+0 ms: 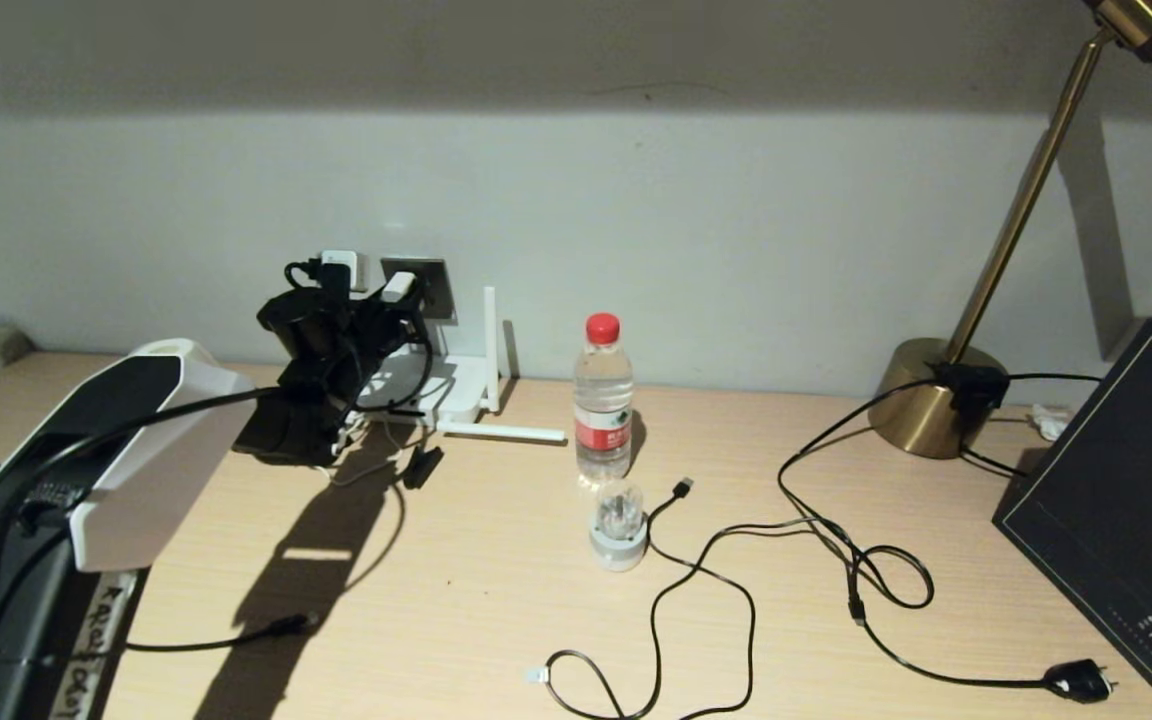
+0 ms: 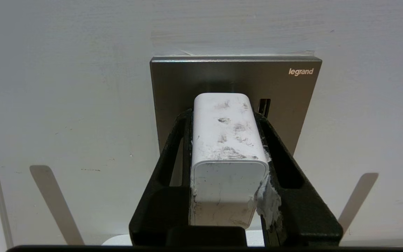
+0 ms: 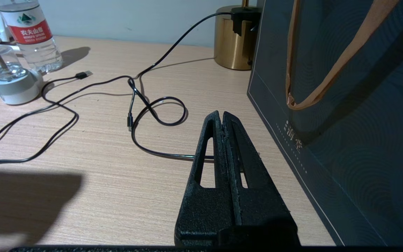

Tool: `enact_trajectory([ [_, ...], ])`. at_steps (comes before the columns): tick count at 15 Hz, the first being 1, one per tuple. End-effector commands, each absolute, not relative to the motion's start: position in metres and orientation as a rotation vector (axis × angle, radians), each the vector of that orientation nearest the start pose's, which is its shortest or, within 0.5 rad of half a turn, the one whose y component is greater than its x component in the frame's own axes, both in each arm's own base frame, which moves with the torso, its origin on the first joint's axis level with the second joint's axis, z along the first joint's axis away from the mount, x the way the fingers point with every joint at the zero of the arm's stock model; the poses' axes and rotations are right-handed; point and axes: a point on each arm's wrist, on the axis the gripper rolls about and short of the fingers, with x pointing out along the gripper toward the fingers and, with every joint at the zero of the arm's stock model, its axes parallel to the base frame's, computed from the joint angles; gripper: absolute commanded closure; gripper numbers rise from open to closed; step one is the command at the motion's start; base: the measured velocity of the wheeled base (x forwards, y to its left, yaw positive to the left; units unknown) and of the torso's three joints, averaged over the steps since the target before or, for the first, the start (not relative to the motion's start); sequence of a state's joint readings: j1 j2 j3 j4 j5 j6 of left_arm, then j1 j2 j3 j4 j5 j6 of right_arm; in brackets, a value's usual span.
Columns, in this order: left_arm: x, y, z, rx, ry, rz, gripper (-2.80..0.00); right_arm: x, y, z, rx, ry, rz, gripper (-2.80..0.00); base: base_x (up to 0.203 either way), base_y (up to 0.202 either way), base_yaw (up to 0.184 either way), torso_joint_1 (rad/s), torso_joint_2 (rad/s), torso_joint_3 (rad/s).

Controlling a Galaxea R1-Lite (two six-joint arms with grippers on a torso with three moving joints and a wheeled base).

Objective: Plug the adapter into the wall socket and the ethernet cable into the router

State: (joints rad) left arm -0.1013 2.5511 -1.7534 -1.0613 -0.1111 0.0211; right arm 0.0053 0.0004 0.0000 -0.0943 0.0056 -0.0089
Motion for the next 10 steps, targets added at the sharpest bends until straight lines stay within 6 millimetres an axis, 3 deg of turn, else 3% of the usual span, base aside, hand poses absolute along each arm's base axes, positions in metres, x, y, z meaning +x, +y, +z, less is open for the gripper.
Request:
enact_trajectory([
  [1,0.5213,-0.0555,0.1203,0.022,-0.268,-0.208,0.0,-0.0203,0.0,0.0756,-0.011,-0.06,0.012,0.0,0.0,0.0,0.0,0.0,0.0,0.0],
  [10,0.5211,-0.0576,0.1233,0.018,-0.238,-0.168,0.0,-0.0203,0.0,0.0754,-0.009,-0.058,0.012,0.0,0.0,0.0,0.0,0.0,0.0,0.0],
])
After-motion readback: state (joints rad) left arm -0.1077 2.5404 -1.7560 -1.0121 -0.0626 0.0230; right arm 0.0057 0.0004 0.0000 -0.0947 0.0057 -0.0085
